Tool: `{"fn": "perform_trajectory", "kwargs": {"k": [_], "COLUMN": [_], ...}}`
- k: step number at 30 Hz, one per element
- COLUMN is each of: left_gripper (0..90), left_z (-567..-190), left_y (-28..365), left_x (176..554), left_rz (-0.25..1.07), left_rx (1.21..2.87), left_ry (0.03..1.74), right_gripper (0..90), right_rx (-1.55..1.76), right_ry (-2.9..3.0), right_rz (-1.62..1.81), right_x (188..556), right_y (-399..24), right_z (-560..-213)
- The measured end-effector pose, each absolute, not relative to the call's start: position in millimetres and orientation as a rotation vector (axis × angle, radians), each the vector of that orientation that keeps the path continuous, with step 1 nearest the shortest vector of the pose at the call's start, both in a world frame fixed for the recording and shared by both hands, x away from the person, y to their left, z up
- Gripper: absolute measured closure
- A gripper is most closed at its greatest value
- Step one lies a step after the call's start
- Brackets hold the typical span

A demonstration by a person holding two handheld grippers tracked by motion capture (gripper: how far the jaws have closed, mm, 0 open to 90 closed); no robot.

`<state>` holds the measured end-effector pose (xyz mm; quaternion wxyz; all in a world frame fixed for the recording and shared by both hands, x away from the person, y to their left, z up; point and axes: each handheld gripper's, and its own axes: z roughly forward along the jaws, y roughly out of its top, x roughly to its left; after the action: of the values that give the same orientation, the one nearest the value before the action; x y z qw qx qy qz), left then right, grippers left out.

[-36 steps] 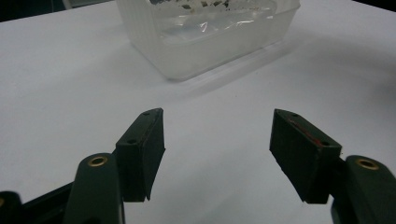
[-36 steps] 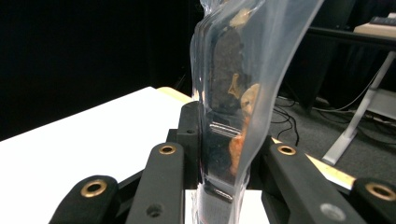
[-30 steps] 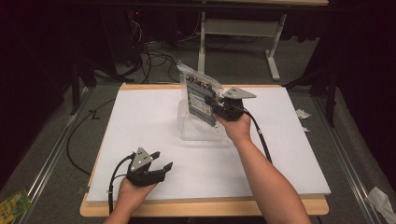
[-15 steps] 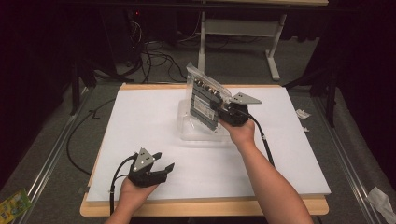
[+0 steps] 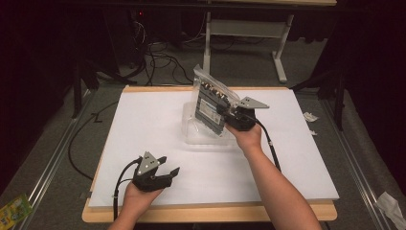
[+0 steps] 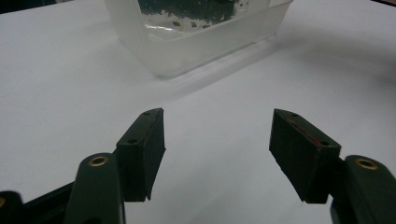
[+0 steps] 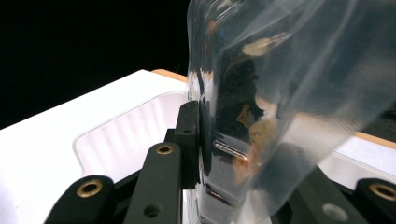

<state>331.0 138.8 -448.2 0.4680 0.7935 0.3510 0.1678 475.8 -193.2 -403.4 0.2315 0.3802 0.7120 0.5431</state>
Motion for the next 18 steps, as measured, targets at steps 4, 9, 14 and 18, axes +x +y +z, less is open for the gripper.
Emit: {"fn": "perform_trajectory", "kwargs": {"k": [4,9,14,18], "left_gripper": [36.2,36.1,36.1,36.2], "left_z": [-448.2,-448.7,-448.7,-448.8], "left_y": [139.8,140.7,141.4,141.4], "left_x": [331.6,332.6,332.9,333.1], "left_rz": [0.416,0.414,0.416,0.414], "left_rx": [1.944,1.946,1.944,1.945], "left_ry": [0.868,0.877,0.877,0.877], "right_gripper": [72.1,68.3,60.5,53.7], "right_rx": [1.068,1.108,1.123,1.099], "right_ry": [1.964,1.963,1.968,1.977], "right_rz": [1.464,1.466,1.460,1.462], "right_x": [478.3,481.0,481.4,480.4], "right_y": [-193.9,-196.2,-199.2,-199.9], "right_z": [-401.6,-400.8,-399.0,-397.3]}}
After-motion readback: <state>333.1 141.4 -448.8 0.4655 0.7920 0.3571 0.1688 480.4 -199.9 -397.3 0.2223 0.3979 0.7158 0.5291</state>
